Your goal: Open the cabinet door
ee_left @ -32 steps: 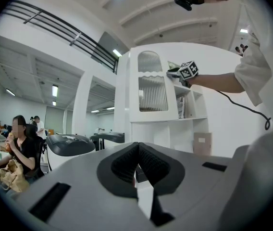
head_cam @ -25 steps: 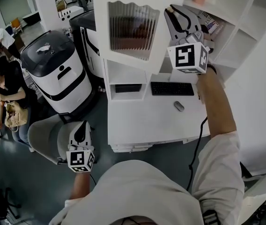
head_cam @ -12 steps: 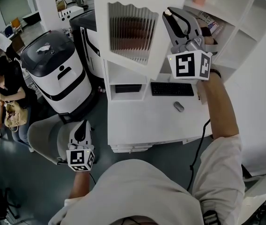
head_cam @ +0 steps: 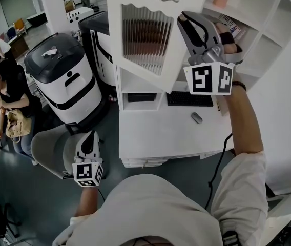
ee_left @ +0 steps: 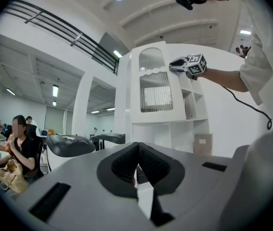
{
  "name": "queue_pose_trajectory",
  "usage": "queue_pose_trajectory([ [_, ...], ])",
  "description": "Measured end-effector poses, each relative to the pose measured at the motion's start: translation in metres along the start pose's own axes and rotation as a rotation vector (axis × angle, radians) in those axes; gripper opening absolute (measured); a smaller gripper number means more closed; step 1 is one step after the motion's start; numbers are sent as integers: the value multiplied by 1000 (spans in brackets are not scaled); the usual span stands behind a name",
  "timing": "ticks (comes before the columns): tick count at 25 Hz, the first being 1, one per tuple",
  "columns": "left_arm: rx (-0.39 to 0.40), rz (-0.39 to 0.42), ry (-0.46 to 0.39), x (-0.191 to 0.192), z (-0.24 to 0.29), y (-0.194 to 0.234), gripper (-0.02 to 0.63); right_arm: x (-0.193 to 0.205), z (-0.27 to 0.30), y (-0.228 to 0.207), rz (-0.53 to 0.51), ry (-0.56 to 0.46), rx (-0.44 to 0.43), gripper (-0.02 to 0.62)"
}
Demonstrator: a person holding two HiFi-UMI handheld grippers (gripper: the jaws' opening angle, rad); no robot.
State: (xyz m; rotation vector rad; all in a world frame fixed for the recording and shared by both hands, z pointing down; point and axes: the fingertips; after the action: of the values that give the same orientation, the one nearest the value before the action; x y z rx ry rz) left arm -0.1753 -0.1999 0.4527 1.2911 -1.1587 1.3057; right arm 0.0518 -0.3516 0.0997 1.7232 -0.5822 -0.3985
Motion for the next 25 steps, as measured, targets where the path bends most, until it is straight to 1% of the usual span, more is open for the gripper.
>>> queue_pose_trajectory([
  [12,-47,6,2,-5,-28,9,-2,-30,-13,-4,-45,6,-17,75],
  [25,-127,4,5,-5,-67,26,-2,-70,-21,-3,-96,13,-29,75],
])
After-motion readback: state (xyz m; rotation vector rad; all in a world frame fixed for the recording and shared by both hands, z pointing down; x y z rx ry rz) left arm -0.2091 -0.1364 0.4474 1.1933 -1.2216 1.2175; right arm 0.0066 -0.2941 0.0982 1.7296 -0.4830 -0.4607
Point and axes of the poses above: the fingertips, and each gripper's own axes: z forward along the fingers, y to its left, x out of its underside, and after that the axes turned 3 degrees about -x, right-handed
